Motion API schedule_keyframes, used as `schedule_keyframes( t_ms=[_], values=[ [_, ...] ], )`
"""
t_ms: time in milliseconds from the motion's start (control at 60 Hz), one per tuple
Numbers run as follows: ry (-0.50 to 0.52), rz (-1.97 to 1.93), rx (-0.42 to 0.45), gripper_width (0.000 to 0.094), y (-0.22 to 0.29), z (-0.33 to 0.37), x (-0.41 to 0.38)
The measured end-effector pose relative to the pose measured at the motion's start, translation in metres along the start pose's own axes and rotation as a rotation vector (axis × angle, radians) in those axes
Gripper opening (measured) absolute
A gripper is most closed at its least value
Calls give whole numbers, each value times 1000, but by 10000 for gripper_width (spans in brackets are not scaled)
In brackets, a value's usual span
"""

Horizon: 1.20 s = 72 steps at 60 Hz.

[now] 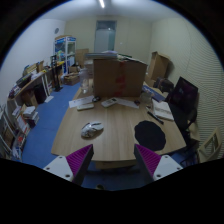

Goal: Arrange mouse

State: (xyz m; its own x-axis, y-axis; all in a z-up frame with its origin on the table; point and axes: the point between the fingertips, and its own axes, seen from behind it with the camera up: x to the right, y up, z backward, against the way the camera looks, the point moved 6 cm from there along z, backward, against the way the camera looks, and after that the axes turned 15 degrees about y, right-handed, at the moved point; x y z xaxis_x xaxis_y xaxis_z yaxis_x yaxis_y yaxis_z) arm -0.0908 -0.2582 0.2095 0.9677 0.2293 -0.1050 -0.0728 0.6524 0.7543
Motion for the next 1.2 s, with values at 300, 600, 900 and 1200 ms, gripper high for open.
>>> schedule_keyframes(
  t_ms=[300,600,900,1200],
  values=[
    [5,-37,27,837,6,-15,35],
    [223,-22,0,842,-26,-93,-10],
    [308,-33,23,840,-37,-197,-59],
    [180,19,5,836,-26,-265,-57]
  ],
)
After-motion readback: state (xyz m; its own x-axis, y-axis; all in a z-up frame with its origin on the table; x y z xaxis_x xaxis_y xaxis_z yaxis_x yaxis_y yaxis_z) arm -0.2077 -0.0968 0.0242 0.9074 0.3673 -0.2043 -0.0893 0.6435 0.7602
